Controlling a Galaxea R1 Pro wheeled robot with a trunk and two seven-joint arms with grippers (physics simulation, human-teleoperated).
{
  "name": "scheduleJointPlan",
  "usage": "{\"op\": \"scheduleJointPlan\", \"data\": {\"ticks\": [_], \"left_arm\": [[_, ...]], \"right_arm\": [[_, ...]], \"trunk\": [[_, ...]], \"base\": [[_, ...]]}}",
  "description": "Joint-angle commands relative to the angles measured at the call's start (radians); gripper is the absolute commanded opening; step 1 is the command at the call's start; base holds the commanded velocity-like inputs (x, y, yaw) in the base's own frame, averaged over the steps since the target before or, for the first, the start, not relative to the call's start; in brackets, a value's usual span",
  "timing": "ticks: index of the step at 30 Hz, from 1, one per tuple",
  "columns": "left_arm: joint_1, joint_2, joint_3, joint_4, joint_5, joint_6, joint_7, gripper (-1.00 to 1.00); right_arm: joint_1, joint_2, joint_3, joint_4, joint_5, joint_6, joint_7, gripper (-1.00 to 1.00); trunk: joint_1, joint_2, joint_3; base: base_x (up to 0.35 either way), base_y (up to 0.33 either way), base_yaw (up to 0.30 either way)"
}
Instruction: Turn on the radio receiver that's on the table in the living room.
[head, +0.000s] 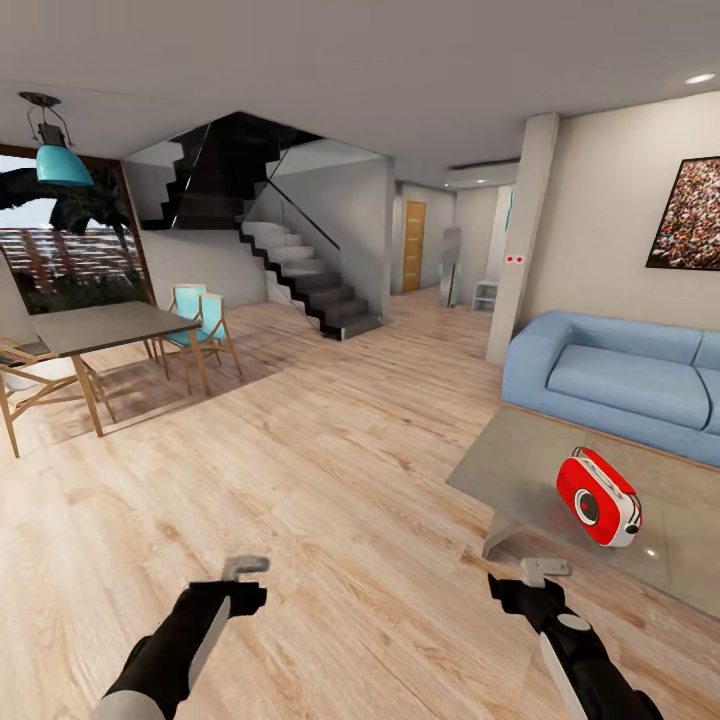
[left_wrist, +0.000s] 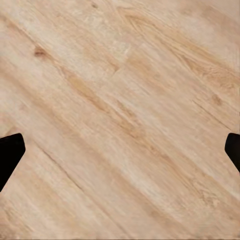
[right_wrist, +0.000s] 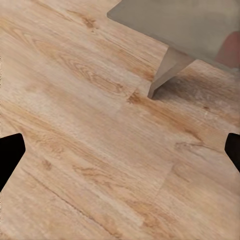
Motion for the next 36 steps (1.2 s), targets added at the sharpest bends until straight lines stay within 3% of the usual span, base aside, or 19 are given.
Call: {"op": "scheduleJointPlan", "data": {"ticks": [1, 2, 4, 7, 8, 10, 12, 13, 17, 25, 29, 34, 36], "left_arm": [[0.000, 0.009, 0.000, 0.066, 0.003, -0.059, -0.001, 1.00], [0.000, 0.012, -0.004, 0.166, 0.004, -0.179, 0.000, 1.00], [0.000, 0.005, -0.008, 0.238, 0.004, -0.279, 0.002, 1.00], [0.001, 0.003, -0.006, 0.309, -0.004, -0.340, 0.003, 1.00], [0.002, 0.012, -0.006, 0.355, -0.004, -0.351, 0.003, 1.00], [0.004, 0.056, -0.005, 0.568, 0.001, -0.441, 0.002, 1.00], [0.009, 0.100, -0.004, 0.738, 0.002, -0.658, 0.000, 1.00], [0.024, 0.121, -0.003, 0.781, 0.002, -0.760, -0.001, 1.00], [0.097, 0.150, -0.003, 0.845, 0.003, -0.908, -0.001, 1.00], [0.204, 0.159, -0.002, 0.856, 0.003, -0.950, -0.003, 1.00], [0.219, 0.158, -0.001, 0.855, 0.004, -0.967, -0.003, 1.00], [0.223, 0.155, 0.001, 0.853, 0.005, -0.969, 0.003, 1.00], [0.224, 0.152, -0.001, 0.852, 0.004, -0.967, 0.007, 1.00]], "right_arm": [[0.000, 0.000, 0.000, 0.001, 0.000, -0.001, 0.001, 1.00], [0.000, 0.000, 0.000, 0.002, -0.001, -0.002, 0.002, 1.00], [0.000, 0.000, 0.000, 0.002, 0.000, -0.002, 0.003, 1.00], [0.000, -0.001, 0.000, 0.002, 0.000, -0.002, 0.003, 1.00], [0.000, -0.002, -0.001, 0.002, 0.001, -0.002, 0.003, 1.00], [0.000, -0.002, -0.001, 0.002, 0.001, -0.002, 0.003, 1.00], [0.000, -0.003, -0.001, 0.002, 0.000, -0.002, 0.003, 1.00], [0.000, -0.003, -0.001, 0.003, 0.000, -0.002, 0.003, 1.00], [0.000, -0.002, 0.001, 0.014, -0.001, -0.002, 0.003, 1.00], [0.000, -0.002, 0.001, 0.037, 0.000, -0.004, 0.003, 1.00], [0.000, -0.008, -0.002, 0.038, 0.001, -0.003, 0.003, 1.00], [0.000, -0.073, -0.027, 0.037, -0.008, -0.004, 0.005, 1.00], [0.000, -0.095, -0.107, 0.032, -0.020, -0.003, 0.022, 1.00]], "trunk": [[0.000, 0.000, 0.000], [0.000, 0.000, 0.000], [0.000, 0.000, 0.000], [0.000, 0.000, 0.000], [0.000, 0.000, 0.000], [0.000, 0.000, 0.000], [0.000, 0.000, 0.000], [0.000, 0.000, 0.000], [0.000, 0.000, 0.000], [0.000, 0.000, 0.000], [0.000, 0.000, 0.000], [0.000, 0.000, 0.000], [0.000, 0.000, 0.000]], "base": [[0.000, 0.000, 0.000], [0.000, 0.000, 0.000], [0.000, 0.000, 0.000], [0.000, 0.000, 0.000], [0.000, 0.000, 0.000], [0.000, 0.000, 0.000], [0.000, 0.000, 0.000], [0.000, 0.000, 0.000], [0.000, 0.000, 0.000], [0.000, 0.000, 0.000], [0.000, 0.000, 0.000], [0.000, 0.000, 0.000], [0.075, 0.000, 0.000]]}}
